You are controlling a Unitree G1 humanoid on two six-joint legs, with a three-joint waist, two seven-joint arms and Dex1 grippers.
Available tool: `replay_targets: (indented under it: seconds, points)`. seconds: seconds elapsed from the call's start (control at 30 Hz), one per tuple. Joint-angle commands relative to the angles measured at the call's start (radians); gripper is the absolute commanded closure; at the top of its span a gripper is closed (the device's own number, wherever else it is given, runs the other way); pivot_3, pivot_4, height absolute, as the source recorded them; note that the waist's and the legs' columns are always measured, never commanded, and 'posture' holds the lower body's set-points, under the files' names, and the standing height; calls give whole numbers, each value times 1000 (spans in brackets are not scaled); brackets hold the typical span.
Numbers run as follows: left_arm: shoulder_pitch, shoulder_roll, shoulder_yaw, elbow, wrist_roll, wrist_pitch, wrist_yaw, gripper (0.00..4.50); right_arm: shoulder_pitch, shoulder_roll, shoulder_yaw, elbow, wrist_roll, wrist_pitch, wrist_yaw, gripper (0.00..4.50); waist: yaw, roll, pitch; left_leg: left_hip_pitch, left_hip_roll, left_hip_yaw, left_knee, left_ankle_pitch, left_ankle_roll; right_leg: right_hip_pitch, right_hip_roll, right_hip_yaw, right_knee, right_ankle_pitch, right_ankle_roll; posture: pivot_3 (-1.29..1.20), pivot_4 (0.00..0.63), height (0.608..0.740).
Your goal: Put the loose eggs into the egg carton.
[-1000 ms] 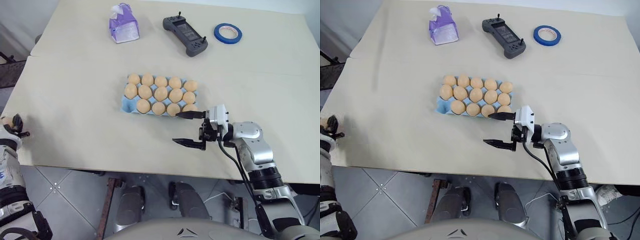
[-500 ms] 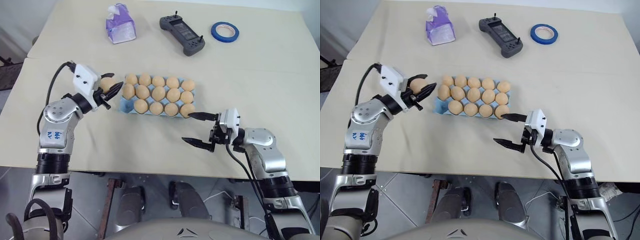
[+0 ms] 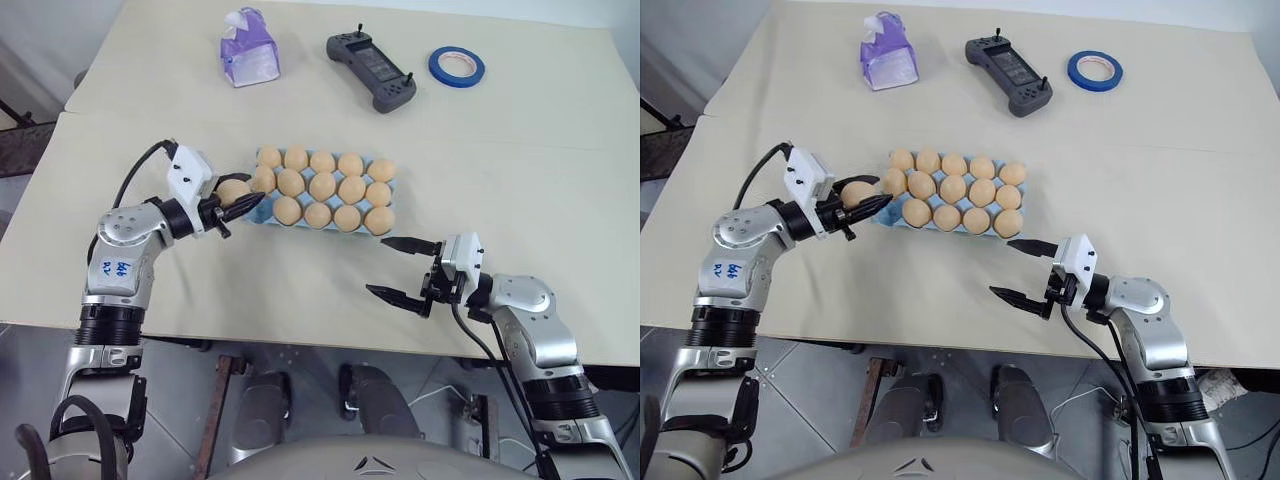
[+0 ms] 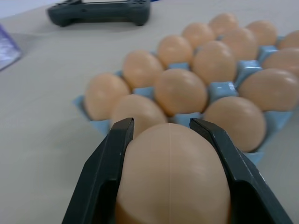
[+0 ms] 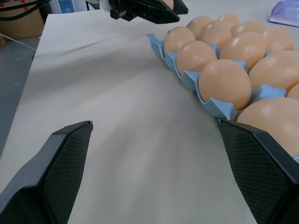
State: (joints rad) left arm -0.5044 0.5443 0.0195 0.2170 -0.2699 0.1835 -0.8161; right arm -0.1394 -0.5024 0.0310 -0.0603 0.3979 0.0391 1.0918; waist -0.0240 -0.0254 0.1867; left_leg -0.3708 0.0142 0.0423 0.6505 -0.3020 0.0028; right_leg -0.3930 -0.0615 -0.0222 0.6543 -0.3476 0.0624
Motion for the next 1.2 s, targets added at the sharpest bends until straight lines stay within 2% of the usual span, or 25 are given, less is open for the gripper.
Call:
replay_targets:
  seconds: [0.03, 0.2, 0.5, 0.63, 0.7, 0.9, 1.13, 1.2]
  points:
    - [-12, -12, -3, -7, -3, -14, -20, 2741, 9, -6, -24, -48, 18, -20, -9, 0, -3, 0, 0, 0, 0, 0, 0, 0, 0, 0, 0, 0, 0, 0, 0, 0, 150, 740]
    - [-49, -27, -13, 72, 22, -24, -32, 2741, 15, -4, -21, -61, 17, -18, -19, 0, -1, 0, 0, 0, 0, 0, 0, 0, 0, 0, 0, 0, 0, 0, 0, 0, 150, 740]
    - [-6, 10, 36, 9, -15, 12, -66, 95, 14, -8, -17, -63, 21, -10, -18, 0, 0, 0, 0, 0, 0, 0, 1, 0, 0, 0, 0, 0, 1, 0, 0, 0, 150, 740]
    - [42, 57, 93, -53, -47, 21, -74, 95, 10, -12, -15, -55, 25, -13, -3, 0, -4, 0, 0, 0, 0, 0, 0, 0, 0, 0, 0, 0, 0, 0, 0, 0, 150, 740]
    - [95, 102, 161, -101, -87, 28, -93, 95, 4, -16, -14, -44, 26, -17, 11, 0, -6, 0, 0, 0, 0, 0, -1, 0, 0, -1, 0, 0, 1, 0, 0, 0, 150, 740]
    - [362, 212, 321, -256, -135, -6, -156, 95, -23, -27, -17, 3, 29, -33, 58, 0, -8, 1, 1, 1, 0, 0, -3, -1, 0, -1, 0, 1, -1, 0, 0, 0, 150, 740]
    - [665, 186, 433, -503, -192, 12, -136, 95, -126, -41, -34, 113, 24, -59, 99, 0, -5, 3, 2, 0, 0, -2, -3, -1, 1, 1, -2, 1, -7, 0, -1, 0, 150, 740]
    - [705, 172, 445, -551, -197, 20, -108, 95, -153, -44, -35, 138, 24, -61, 107, 0, -5, 3, 2, 0, 0, -2, -4, -1, 1, 1, -2, 1, -8, 0, -1, 0, 150, 740]
